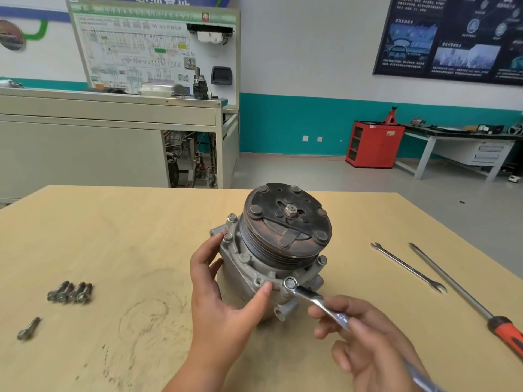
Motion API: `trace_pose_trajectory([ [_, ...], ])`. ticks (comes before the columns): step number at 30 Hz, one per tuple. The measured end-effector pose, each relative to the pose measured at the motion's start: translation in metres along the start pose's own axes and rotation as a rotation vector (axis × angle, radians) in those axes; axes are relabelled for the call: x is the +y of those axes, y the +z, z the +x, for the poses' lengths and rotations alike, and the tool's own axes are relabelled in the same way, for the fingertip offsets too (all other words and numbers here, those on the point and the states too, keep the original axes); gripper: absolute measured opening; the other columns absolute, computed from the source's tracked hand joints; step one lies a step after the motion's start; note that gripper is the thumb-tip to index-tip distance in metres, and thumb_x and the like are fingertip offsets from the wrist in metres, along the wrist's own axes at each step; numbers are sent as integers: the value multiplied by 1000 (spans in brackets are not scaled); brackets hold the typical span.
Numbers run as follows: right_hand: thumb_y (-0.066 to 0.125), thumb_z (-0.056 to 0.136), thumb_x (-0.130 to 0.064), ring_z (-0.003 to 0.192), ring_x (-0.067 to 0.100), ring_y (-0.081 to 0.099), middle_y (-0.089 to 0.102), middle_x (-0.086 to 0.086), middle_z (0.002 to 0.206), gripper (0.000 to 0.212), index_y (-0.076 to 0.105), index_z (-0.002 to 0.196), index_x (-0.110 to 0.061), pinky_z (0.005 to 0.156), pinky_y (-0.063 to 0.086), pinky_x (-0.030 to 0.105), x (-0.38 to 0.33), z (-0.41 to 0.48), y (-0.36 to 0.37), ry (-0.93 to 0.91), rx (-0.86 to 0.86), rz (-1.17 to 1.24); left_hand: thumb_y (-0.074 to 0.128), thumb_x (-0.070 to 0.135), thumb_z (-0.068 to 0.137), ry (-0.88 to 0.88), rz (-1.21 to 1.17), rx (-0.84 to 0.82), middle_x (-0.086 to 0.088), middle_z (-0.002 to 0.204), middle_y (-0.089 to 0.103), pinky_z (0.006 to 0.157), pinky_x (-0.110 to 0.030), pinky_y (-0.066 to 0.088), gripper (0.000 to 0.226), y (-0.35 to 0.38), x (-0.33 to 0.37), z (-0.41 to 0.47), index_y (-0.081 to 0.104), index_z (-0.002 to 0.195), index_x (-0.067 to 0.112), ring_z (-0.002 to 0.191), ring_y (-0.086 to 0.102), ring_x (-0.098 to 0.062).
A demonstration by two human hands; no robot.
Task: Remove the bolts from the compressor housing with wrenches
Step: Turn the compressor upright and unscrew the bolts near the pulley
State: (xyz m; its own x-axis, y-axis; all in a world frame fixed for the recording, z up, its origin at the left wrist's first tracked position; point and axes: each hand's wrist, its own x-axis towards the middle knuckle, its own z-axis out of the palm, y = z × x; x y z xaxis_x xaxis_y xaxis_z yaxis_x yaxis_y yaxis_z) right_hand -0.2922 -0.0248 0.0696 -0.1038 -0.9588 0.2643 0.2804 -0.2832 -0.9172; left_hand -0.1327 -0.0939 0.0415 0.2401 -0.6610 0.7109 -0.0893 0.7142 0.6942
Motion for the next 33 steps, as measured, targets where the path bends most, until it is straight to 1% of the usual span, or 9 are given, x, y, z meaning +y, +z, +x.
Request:
trace_pose_trajectory([
  [2,56,53,-16,47,19,58,68,24,67,25,75,67,-10,36,31,12,-5,17,-12,8,-54,23,76,33,63,-1,0,-2,22,133,49,95,-8,38,74,0,0,0,41,126,52,124,48,1],
  [6,75,35,-41,46,18,54,64,19,56,42,72,61,-8,41,35,15,-16,64,-27,107,-282,-7,76,33,64,6,3,-9,22,133,48,95,-7,38,74,-1,0,1,41,127,50,123,48,1],
  [12,54,58,-26,47,15,57,67,15,60,25,73,66,-11,47,41,18,-26,93,-30,140,-549,10,74,34,66,45,53,-27,22,133,46,97,-9,37,74,-2,2,3,38,129,48,124,47,-1],
  [14,63,65,-29,54,14,58,69,15,67,21,72,74,-11,52,43,18,-22,84,-37,109,-587,164,74,35,65,39,58,-33,21,134,46,98,-10,36,75,-2,1,2,38,129,48,125,47,-2],
  [16,51,85,-17,73,24,62,65,28,87,26,62,96,4,65,43,27,-16,69,-43,101,-672,486,75,36,64,22,52,-31,19,135,46,99,-11,36,76,-2,-1,2,39,129,49,126,46,-3],
  [19,38,94,-3,88,38,60,53,43,107,28,50,112,15,65,34,35,-14,40,-41,49,-453,654,75,36,63,16,46,-29,16,136,46,99,-12,37,76,-2,-2,1,39,129,50,127,46,-5],
  [22,77,57,-22,48,20,62,71,21,82,20,75,77,-15,40,34,12,-4,13,-29,26,-200,330,75,36,63,15,44,-34,15,137,46,97,-10,37,76,-2,-3,1,39,129,51,125,47,-3],
  [24,54,61,-13,41,23,60,73,10,81,25,75,67,-24,35,32,9,-4,0,-19,0,-11,175,75,37,63,12,44,-35,14,137,46,97,-10,37,77,-2,-3,0,38,129,52,125,47,-3],
  [33,46,65,-11,41,15,61,74,-4,88,45,73,79,-45,39,36,5,-5,-20,13,-71,-71,-127,74,37,63,17,61,-34,23,135,45,100,-12,36,77,-1,0,1,36,129,52,128,45,-3],
])
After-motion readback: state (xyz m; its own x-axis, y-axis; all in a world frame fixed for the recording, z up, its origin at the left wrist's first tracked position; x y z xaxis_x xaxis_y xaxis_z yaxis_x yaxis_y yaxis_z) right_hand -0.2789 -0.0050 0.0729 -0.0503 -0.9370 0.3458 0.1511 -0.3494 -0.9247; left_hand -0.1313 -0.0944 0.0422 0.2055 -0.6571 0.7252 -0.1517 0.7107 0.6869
